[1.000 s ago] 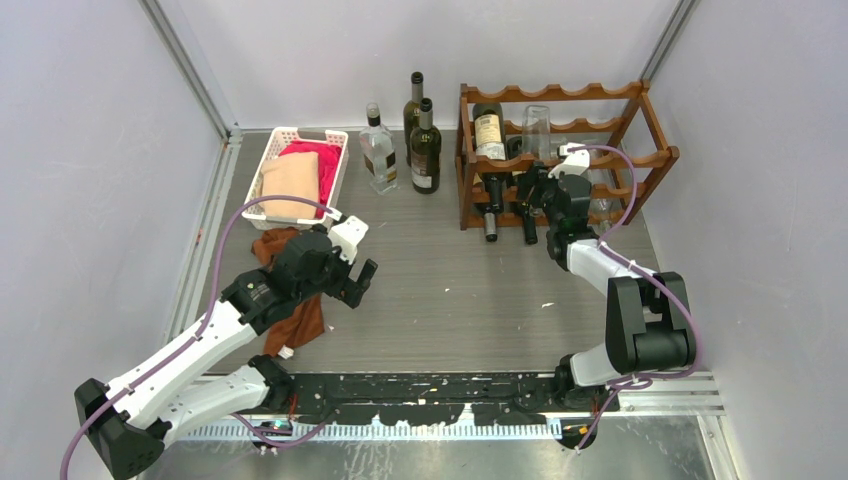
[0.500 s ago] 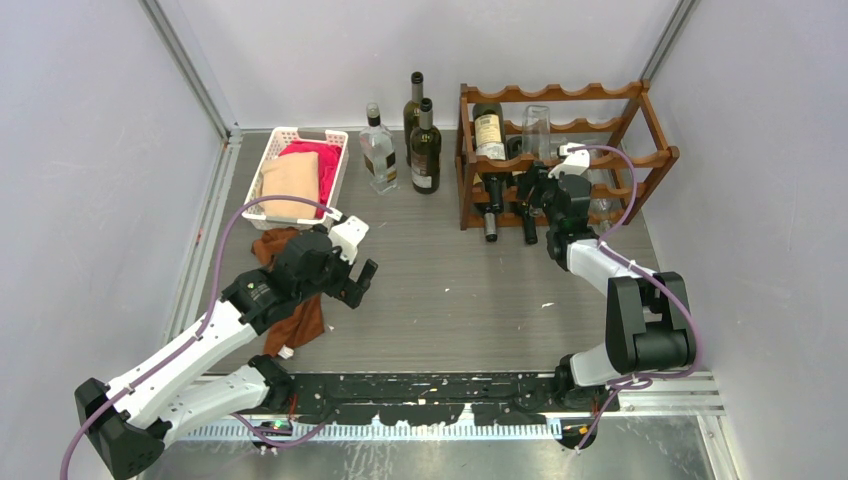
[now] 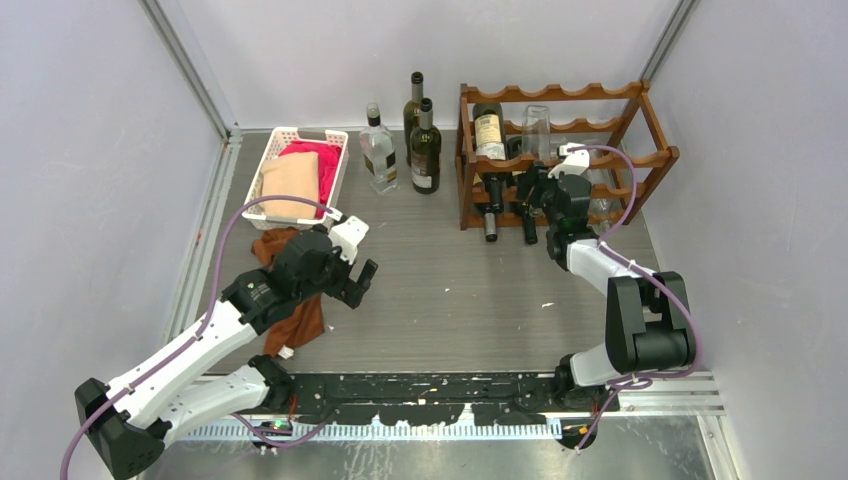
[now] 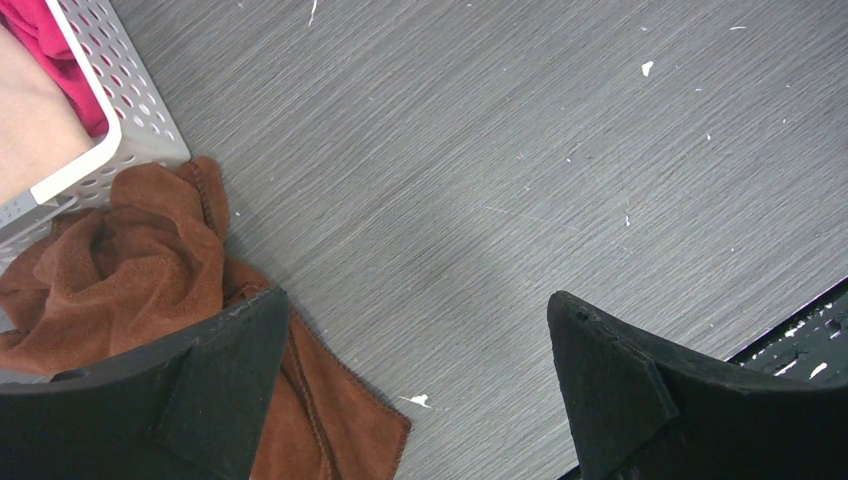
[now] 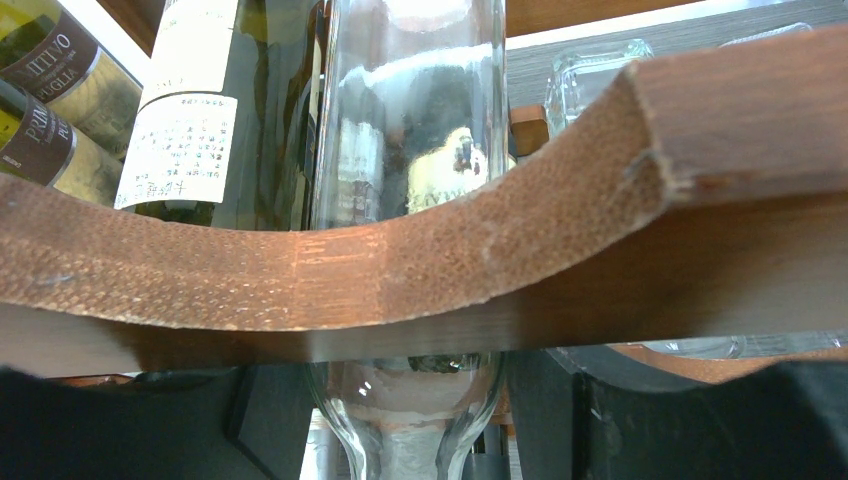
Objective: Put the wine bottle on the wine rack
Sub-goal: Place the wine bottle in the wine rack.
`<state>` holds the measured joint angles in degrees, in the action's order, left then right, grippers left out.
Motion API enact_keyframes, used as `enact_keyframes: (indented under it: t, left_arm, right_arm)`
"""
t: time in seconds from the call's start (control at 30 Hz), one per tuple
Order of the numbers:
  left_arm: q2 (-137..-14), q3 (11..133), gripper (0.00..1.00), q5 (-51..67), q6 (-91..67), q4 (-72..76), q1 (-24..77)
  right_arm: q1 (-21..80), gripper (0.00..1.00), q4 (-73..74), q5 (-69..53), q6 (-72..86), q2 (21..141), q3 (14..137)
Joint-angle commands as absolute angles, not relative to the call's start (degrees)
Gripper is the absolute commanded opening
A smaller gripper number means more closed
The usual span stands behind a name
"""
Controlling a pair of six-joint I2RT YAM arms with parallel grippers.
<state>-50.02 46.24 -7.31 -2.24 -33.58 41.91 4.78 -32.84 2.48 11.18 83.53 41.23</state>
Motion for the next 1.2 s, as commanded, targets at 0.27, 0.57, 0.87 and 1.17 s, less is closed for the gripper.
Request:
enact_keyframes:
  t: [0.27, 0.57, 0.87, 1.17]
  left_arm:
    - [-49.66, 46.49, 1.0, -6.26, -1.14, -32.6, 41.66]
    - [-49.66, 46.49, 1.0, -6.16, -1.14, -32.54, 41.66]
    - [-49.66, 46.49, 1.0, -6.0, -1.14, -32.55, 41.66]
    - [-49.66, 46.49, 1.0, -5.8, -1.12, -32.53, 41.66]
  right_arm:
    - [4.28, 0.65, -39.38, 6.5, 11.39, 83.23, 44.52]
    - [4.28, 0.68, -39.12, 6.75, 11.34, 83.15, 44.49]
    - [4.25, 0.7, -38.94, 7.01, 11.27, 83.24, 44.56]
    - [4.3, 0.68, -38.56, 6.68, 11.11, 82.92, 44.72]
